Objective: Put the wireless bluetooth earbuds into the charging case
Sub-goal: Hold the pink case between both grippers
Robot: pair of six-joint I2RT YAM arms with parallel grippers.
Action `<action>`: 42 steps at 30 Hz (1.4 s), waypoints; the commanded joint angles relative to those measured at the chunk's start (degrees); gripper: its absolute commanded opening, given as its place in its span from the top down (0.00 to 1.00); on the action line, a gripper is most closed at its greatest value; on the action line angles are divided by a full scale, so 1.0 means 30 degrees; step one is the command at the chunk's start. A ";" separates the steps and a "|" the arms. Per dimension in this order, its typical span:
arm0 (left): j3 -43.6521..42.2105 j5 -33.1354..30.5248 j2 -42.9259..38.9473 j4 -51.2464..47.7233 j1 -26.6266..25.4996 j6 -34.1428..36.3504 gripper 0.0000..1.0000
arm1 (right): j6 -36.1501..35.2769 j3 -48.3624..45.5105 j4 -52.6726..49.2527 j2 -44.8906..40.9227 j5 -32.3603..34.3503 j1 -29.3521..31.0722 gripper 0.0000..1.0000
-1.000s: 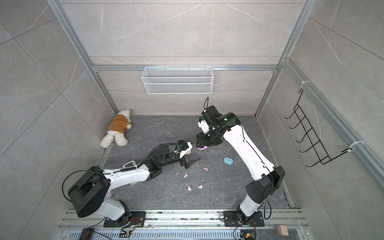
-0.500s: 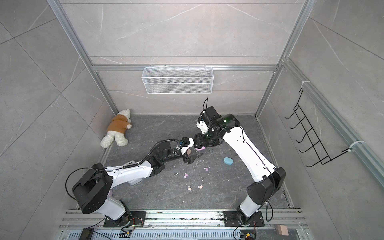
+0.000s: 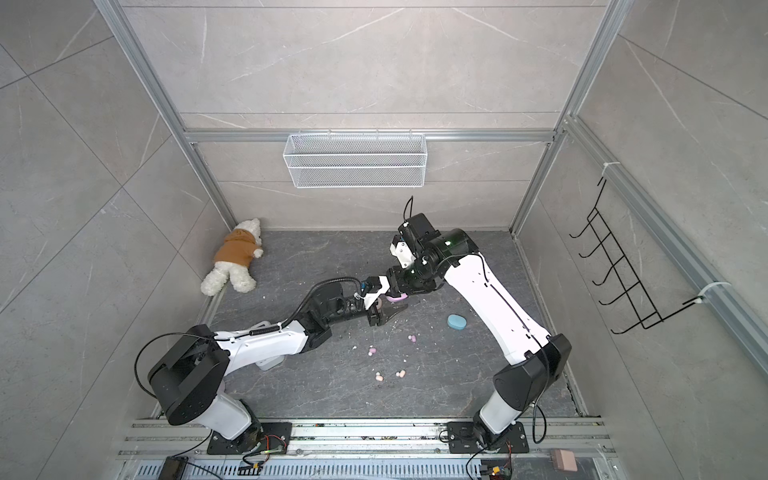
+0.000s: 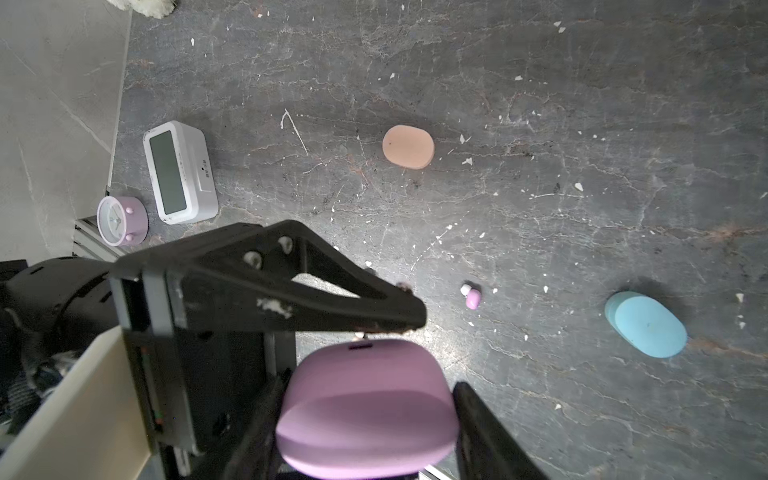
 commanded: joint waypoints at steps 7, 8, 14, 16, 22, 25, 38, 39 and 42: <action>0.0510 0.0129 -0.0221 0.0960 -0.0204 0.0409 0.43 | 0.0480 0.0403 0.0131 -0.0169 -0.0256 0.0217 0.40; 0.0475 0.0146 -0.0251 0.0923 -0.0239 0.0447 0.43 | 0.0503 0.0449 0.0121 -0.0153 -0.0243 0.0228 0.40; 0.0458 0.0070 -0.0298 0.0793 -0.0299 0.0602 0.49 | 0.0610 0.0597 0.0111 -0.0139 -0.0297 0.0266 0.40; 0.0485 0.0042 -0.0313 0.0794 -0.0299 0.0651 0.51 | 0.0624 0.0698 0.0049 -0.0115 -0.0310 0.0282 0.40; 0.0538 0.0004 -0.0229 0.0167 -0.0445 0.1098 0.46 | 0.0738 0.0744 0.0064 -0.0058 -0.0228 0.0289 0.40; 0.0445 -0.0046 -0.0167 0.0150 -0.0502 0.1099 0.45 | 0.0801 0.0741 0.0130 -0.0119 -0.0251 0.0271 0.40; 0.0473 -0.0159 -0.0254 0.0063 -0.0562 0.1305 0.57 | 0.1002 0.0819 0.0235 -0.0071 -0.0374 0.0328 0.40; 0.0444 -0.0187 -0.0282 0.0062 -0.0563 0.1305 0.58 | 0.1005 0.0832 0.0248 -0.0082 -0.0405 0.0282 0.40; 0.0509 -0.0214 -0.0292 -0.0140 -0.0592 0.1414 0.61 | 0.1063 0.0857 0.0305 -0.0032 -0.0537 0.0305 0.40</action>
